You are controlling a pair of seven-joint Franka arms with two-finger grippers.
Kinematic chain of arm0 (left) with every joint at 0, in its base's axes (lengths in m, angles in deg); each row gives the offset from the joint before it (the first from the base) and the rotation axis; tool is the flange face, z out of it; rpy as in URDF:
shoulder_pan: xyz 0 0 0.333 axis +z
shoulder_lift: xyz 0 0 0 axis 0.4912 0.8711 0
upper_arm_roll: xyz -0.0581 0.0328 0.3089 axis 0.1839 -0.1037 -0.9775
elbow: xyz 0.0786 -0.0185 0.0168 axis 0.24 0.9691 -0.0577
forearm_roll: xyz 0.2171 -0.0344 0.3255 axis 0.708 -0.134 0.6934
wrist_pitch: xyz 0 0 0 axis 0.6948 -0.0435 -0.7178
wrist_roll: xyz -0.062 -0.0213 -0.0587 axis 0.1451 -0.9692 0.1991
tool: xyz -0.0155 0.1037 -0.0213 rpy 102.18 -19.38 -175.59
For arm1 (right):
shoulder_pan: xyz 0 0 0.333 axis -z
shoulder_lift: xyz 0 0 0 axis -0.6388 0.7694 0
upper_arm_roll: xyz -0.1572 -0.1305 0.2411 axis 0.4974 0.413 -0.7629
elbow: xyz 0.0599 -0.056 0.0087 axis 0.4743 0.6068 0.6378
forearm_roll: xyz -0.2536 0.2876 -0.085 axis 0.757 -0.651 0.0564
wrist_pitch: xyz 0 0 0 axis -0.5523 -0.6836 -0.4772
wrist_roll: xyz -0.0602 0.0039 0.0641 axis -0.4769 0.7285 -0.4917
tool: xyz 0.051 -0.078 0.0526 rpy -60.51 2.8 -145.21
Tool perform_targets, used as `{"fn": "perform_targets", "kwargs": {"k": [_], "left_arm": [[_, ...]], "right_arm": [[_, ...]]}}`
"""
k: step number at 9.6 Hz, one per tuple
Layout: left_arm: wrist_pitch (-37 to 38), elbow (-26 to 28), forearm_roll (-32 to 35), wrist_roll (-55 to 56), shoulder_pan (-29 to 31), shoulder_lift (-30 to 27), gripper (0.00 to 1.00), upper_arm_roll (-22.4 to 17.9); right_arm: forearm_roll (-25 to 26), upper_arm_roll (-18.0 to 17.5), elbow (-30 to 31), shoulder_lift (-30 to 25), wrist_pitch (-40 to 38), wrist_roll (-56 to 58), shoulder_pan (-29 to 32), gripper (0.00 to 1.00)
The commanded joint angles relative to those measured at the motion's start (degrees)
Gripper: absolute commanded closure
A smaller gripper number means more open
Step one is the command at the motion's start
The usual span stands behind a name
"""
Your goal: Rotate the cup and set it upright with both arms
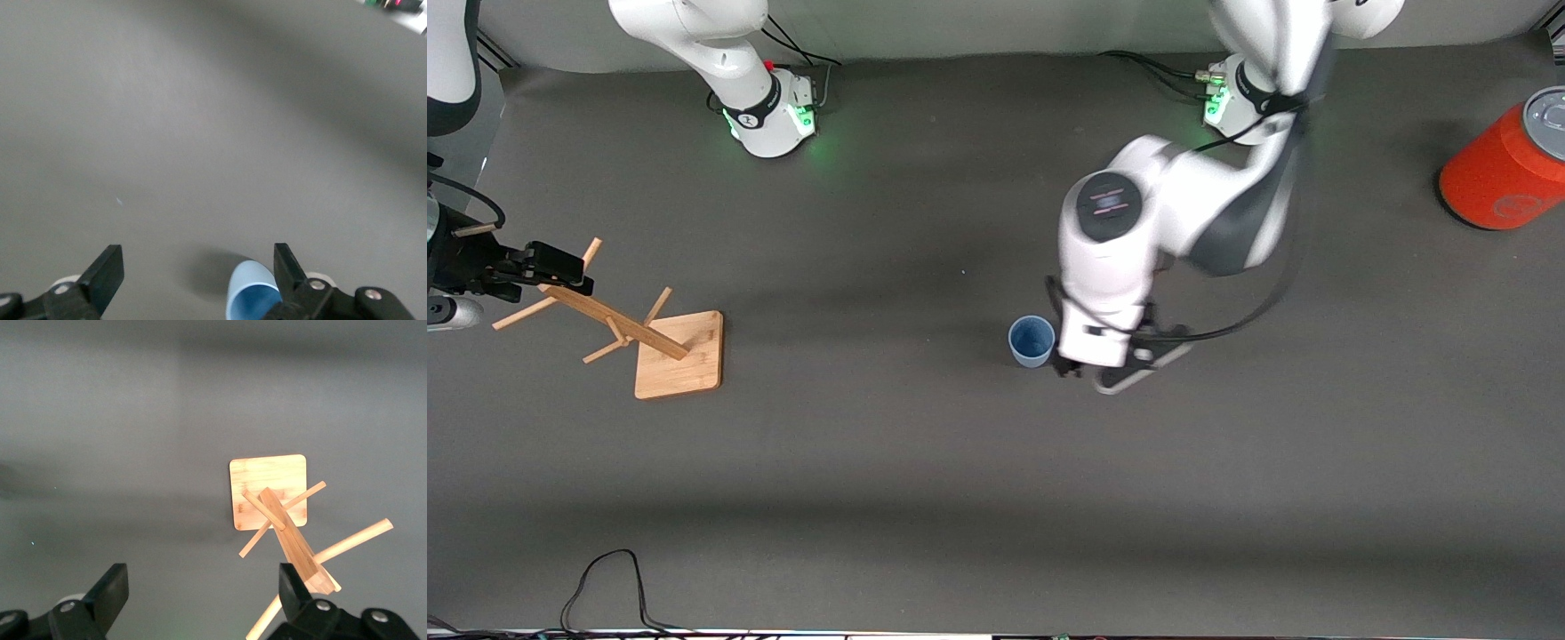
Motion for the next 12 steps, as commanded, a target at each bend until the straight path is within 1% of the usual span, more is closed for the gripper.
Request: {"fn": "perform_targets", "kwargs": {"k": [1,2,3,4,5,6,7,8,9,12], "left_arm": [[11.5,2.0,-1.1,-13.7,7.4,-11.5,0.0,0.3],[15.1,3.1,-0.9,-17.2,10.9,-15.0,0.0,0.2],[16.0,6.0,-0.9,-20.8,14.5,-18.7,0.0,0.2],[15.1,11.0,-0.9,-27.3,16.4,-23.5,0.0,0.2],[15.2,14.7,-1.3,-31.9,20.0,-27.3,0.0,0.0],[16.3,16.2,-1.5,-38.1,24.9,-29.3,0.0,0.6],[19.1,15.7,-1.5,-43.3,30.2,-29.2,0.0,3.9],[19.8,15.7,-1.5,-44.6,36.0,-29.2,0.0,8.4],[19.9,15.3,-1.6,-44.8,37.5,-29.2,0.0,9.5],[19.8,14.9,-1.7,-45.1,37.0,-29.1,0.0,9.4]], "right_arm": [[-0.1,0.2,0.9,-0.9,0.6,-2.2,-0.3,0.0],[-0.1,0.2,0.9,-1.0,0.6,-2.3,-0.3,0.0],[-0.1,0.2,0.9,-0.9,0.6,-2.3,-0.3,0.0],[-0.1,0.2,0.9,-0.9,0.6,-2.3,-0.3,0.0],[-0.1,0.2,0.9,-0.9,0.6,-2.2,-0.3,0.0],[-0.1,0.2,0.7,-0.9,0.6,-2.2,-0.3,0.0],[-0.1,0.2,0.7,-0.9,0.5,-2.2,-0.3,0.0],[-0.1,0.2,0.7,-0.9,0.5,-2.2,-0.3,0.0],[-0.1,0.2,0.6,-0.9,0.4,-2.2,-0.3,0.0],[-0.1,0.2,0.6,-0.9,0.3,-2.2,-0.3,0.0]]}}
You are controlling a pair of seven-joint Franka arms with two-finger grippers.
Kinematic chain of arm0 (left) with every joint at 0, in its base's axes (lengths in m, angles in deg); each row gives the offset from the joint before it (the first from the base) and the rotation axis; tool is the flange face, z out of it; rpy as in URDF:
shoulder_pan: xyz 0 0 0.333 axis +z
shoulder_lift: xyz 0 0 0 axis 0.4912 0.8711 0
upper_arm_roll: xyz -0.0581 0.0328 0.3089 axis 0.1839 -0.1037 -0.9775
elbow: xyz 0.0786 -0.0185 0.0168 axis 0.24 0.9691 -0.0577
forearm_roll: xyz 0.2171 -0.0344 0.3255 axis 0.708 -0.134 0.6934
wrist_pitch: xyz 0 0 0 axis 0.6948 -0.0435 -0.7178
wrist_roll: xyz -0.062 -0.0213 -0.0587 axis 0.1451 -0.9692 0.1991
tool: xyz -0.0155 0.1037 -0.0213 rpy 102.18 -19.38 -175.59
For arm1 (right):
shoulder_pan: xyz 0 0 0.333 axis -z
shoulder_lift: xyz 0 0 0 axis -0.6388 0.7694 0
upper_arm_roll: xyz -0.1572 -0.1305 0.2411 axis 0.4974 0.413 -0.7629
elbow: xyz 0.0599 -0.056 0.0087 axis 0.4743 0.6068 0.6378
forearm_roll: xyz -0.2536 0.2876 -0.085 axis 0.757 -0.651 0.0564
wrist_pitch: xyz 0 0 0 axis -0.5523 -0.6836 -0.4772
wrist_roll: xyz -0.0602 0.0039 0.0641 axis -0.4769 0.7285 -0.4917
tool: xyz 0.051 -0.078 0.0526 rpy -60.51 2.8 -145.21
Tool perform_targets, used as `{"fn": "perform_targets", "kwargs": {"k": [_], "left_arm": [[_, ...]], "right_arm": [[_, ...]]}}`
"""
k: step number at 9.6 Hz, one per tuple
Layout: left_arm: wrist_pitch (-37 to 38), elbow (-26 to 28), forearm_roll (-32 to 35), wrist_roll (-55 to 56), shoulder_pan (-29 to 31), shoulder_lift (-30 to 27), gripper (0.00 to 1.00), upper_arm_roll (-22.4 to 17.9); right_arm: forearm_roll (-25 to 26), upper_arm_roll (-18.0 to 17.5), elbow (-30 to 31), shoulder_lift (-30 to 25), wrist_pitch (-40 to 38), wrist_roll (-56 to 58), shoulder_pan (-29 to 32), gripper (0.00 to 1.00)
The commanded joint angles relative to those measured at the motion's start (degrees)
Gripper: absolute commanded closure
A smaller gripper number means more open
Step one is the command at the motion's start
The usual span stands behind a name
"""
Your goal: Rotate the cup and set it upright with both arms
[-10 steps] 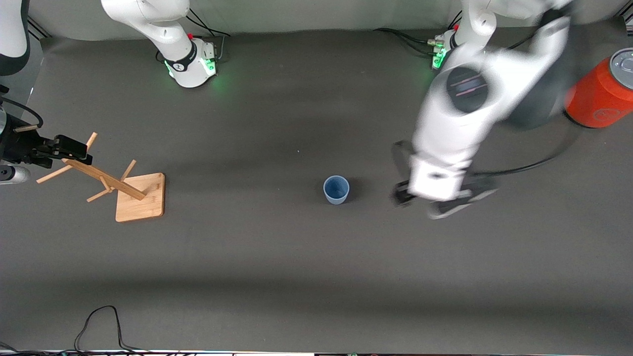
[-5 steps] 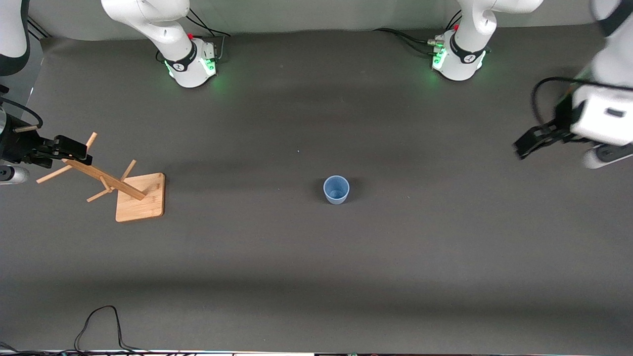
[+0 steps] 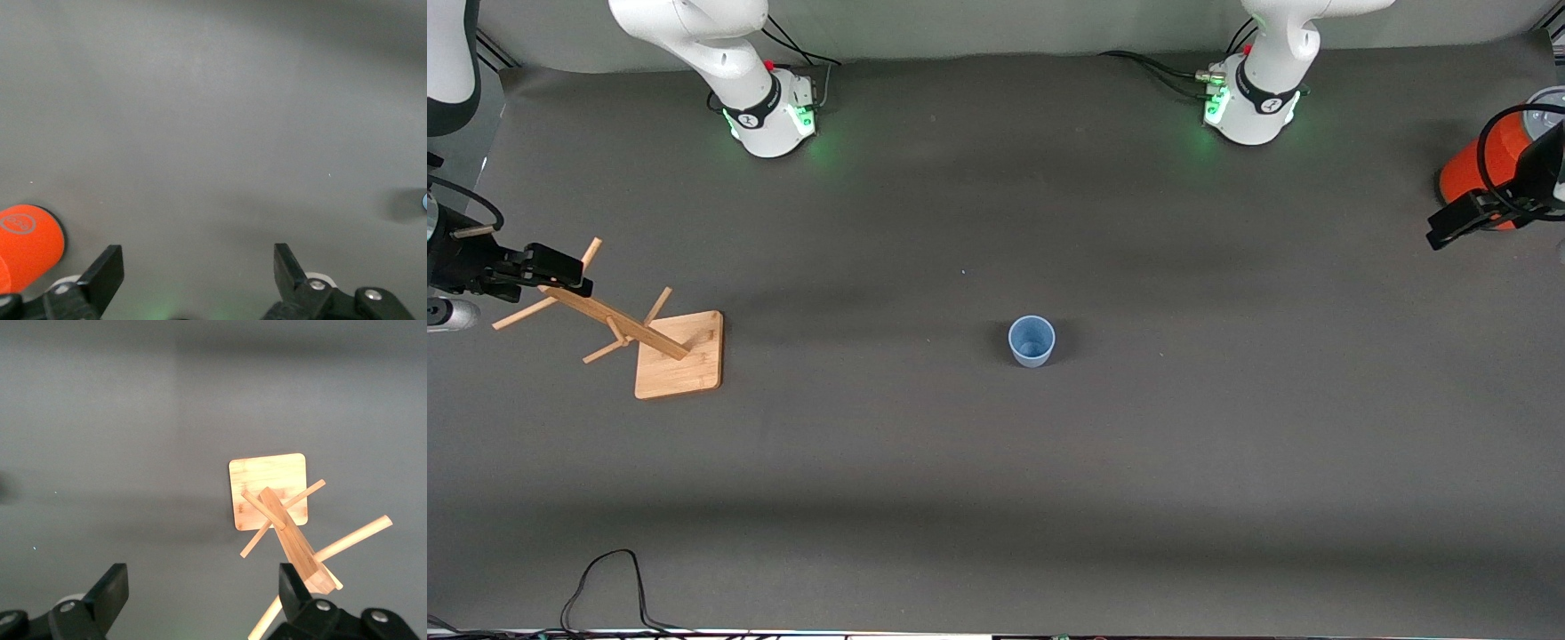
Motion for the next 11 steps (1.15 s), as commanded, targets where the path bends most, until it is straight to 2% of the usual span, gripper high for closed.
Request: {"fn": "perform_targets", "kwargs": {"k": [1,2,3,6,7,8,11], "left_arm": [[0.5,0.4,-0.5,-0.4,-2.2,-0.7,0.0,0.0],[1.2,0.1,-0.5,0.8,-7.8,-0.4,0.0,-4.5],[1.0,-0.3,-0.9,2.4,-9.8,0.0,0.0,-6.2],[-0.6,-1.5,-1.6,1.0,-7.9,1.2,0.0,-5.8],[-0.6,-2.5,-1.6,1.0,-5.3,1.8,0.0,-2.2],[-0.4,-3.2,-1.6,1.1,-4.7,2.4,0.0,-1.3],[-0.4,-3.6,-1.6,0.9,-5.4,2.5,0.0,-1.3]], "right_arm": [[-0.1,0.1,0.6,-0.9,0.2,-1.3,-0.3,0.0],[-0.1,0.1,0.6,-1.0,0.2,-1.3,-0.3,0.0],[-0.1,0.1,0.6,-0.9,0.1,-1.3,-0.3,0.0],[-0.1,0.1,0.6,-1.0,0.0,-1.3,-0.3,0.0],[-0.1,0.1,0.6,-1.0,0.0,-1.3,-0.3,0.0],[-0.1,0.1,0.5,-1.0,0.0,-1.3,-0.3,0.0],[-0.1,0.1,0.6,-1.0,0.0,-1.3,-0.3,0.0]]}}
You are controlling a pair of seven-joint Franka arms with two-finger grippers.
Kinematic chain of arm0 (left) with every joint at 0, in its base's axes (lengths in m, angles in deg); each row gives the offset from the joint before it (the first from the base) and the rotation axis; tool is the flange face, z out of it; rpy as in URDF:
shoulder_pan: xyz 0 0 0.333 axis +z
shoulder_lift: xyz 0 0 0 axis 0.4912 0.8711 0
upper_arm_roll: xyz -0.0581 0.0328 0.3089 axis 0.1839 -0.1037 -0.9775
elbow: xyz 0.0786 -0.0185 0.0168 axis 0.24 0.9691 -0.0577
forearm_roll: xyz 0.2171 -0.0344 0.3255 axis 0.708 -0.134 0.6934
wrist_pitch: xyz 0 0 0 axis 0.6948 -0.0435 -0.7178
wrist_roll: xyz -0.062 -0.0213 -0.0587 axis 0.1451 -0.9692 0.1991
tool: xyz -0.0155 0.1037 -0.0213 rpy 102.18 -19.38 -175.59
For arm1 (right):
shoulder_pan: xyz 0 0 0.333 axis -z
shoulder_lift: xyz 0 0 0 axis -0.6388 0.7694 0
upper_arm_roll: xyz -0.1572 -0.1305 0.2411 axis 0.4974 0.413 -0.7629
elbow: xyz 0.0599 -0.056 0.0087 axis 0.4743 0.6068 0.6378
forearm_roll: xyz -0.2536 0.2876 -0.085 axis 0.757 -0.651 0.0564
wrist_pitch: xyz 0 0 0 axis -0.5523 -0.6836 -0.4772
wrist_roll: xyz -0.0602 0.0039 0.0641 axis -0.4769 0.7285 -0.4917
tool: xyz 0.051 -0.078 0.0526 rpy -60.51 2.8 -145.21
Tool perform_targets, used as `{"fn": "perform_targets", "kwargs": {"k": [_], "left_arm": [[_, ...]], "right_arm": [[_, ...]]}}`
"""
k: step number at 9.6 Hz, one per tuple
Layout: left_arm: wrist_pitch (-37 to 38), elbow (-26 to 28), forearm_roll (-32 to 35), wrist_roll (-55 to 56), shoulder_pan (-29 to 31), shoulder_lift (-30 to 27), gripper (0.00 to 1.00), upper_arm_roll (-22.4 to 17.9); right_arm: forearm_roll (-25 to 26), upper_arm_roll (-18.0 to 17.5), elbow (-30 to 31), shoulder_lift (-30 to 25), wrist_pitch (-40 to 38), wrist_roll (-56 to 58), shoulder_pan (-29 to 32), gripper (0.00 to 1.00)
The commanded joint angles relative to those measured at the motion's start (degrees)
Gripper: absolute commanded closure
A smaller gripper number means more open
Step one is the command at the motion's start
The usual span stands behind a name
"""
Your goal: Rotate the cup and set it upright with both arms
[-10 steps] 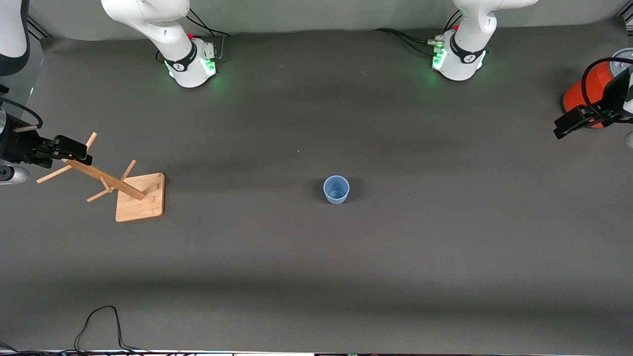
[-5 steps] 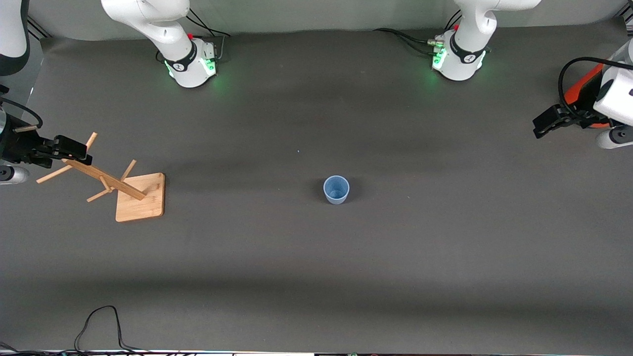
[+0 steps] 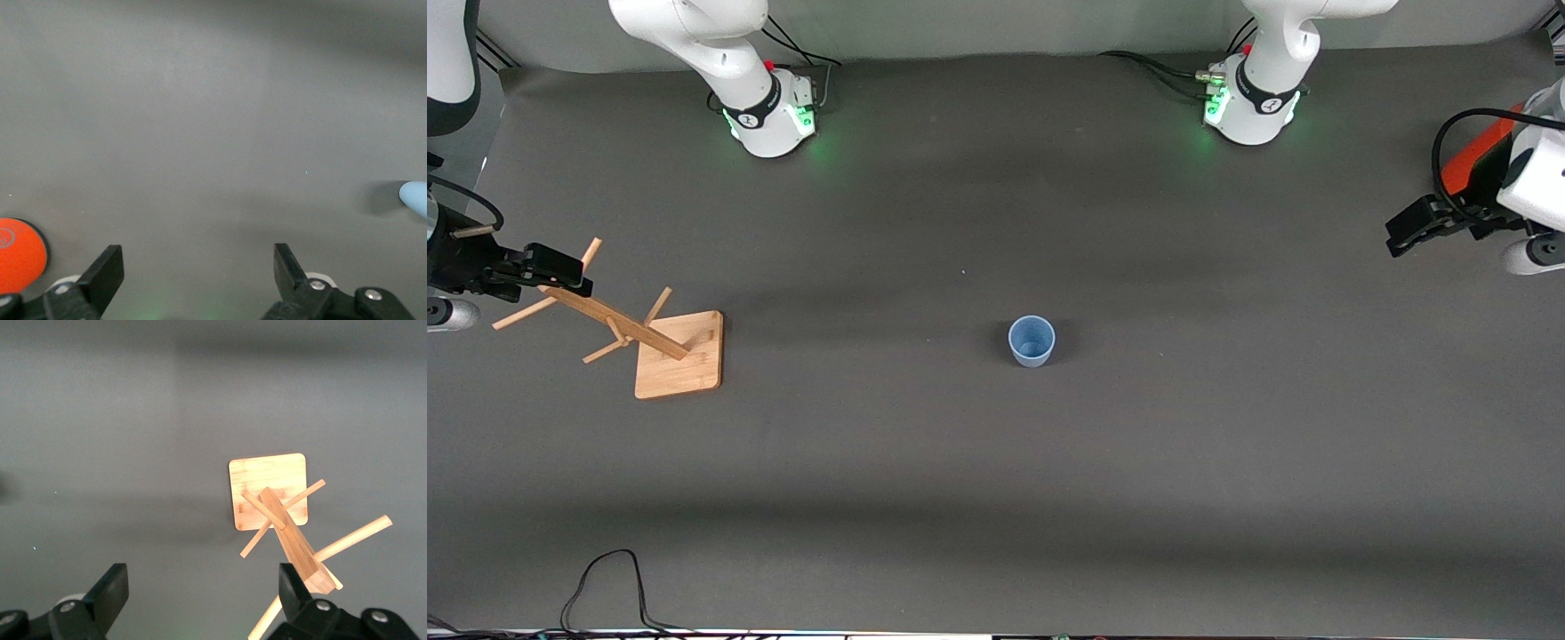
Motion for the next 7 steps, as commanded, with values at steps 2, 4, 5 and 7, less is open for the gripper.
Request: {"fn": "perform_targets", "kwargs": {"k": [2,4,5,7], "left_arm": [[0.8,-5.5,-0.6,-0.4,-0.5,3.7,0.0,0.1],[1.3,-8.0,0.8,-2.5,-2.5,5.1,0.0,-0.5],[1.4,-8.2,4.8,-5.4,-4.0,5.1,0.0,-1.2],[1.9,-8.1,4.7,-5.4,-5.2,4.8,0.0,-3.4]], "right_arm": [[-0.1,0.1,0.6,-1.0,0.0,-1.3,-0.3,0.0],[-0.1,0.1,0.6,-1.0,0.0,-1.3,-0.4,0.0],[-0.1,0.1,0.6,-1.0,0.0,-1.3,-0.3,0.0],[-0.1,0.1,0.6,-1.0,0.0,-1.3,-0.3,0.0]]}}
